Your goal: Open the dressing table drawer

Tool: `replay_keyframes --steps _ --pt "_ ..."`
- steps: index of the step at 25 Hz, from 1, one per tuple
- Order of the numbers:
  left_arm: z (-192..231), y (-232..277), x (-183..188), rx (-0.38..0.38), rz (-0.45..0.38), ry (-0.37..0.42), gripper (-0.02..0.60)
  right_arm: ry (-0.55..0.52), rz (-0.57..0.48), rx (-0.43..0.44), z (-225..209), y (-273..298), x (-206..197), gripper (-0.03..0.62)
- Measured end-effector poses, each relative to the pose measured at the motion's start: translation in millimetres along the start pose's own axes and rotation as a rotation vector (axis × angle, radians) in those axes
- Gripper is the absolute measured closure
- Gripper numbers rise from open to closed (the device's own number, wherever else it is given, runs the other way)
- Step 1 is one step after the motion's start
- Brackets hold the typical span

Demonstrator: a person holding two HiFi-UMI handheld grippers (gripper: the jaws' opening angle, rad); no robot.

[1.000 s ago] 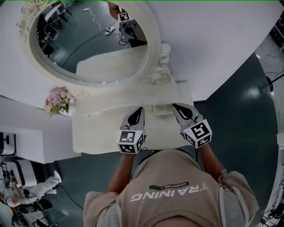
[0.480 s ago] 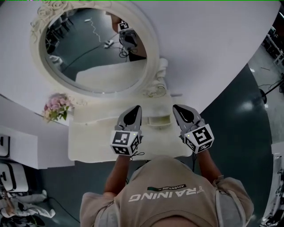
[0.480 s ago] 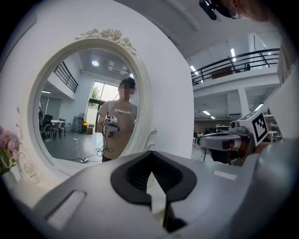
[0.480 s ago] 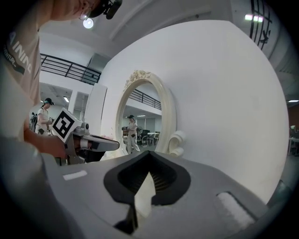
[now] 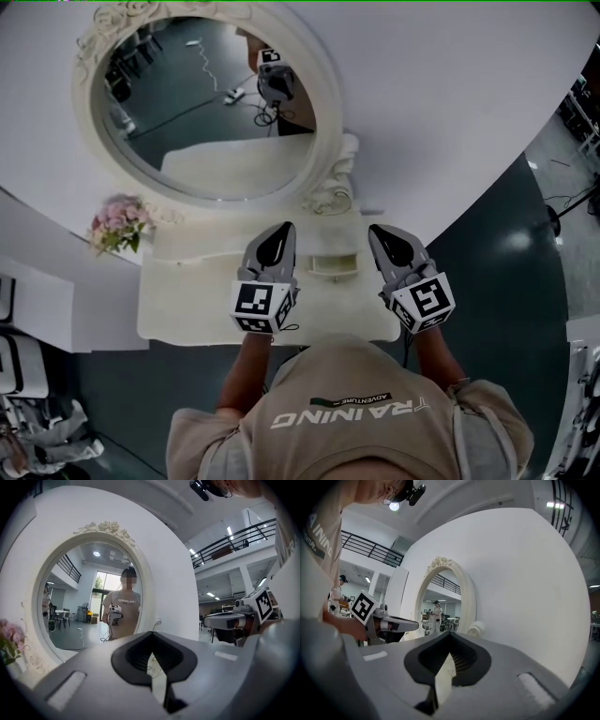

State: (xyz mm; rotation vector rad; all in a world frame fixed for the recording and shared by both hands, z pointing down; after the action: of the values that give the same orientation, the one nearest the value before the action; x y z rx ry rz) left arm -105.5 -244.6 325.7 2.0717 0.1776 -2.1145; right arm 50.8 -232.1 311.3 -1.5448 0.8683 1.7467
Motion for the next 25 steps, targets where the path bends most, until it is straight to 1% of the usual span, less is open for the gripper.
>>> replay_keyframes --steps 8,13,25 --pt "4 -1 -19 0.012 0.053 -0.022 0.563 0.018 0.010 0.020 3 4 -10 0.592" --pt "2 -1 -19 0.007 0.051 -0.022 0.563 0.021 0.009 0.032 8 5 -12 0.592" --pt "-7 1 -23 -0.027 0.067 -0.027 0.563 0.031 0.017 0.017 8 0 -17 0.592"
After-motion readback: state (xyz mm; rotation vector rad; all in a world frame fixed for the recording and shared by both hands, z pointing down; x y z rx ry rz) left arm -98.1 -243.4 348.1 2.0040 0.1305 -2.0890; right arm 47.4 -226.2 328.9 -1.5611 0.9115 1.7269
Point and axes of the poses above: the fingertips, and each gripper's own axes: y forward along the fingers, z to its left, x out of its top, the point moved 1 cm from there along -y, backward along the fingers, and after that the axes turned 14 degrees about x, right-handed, at the moved point
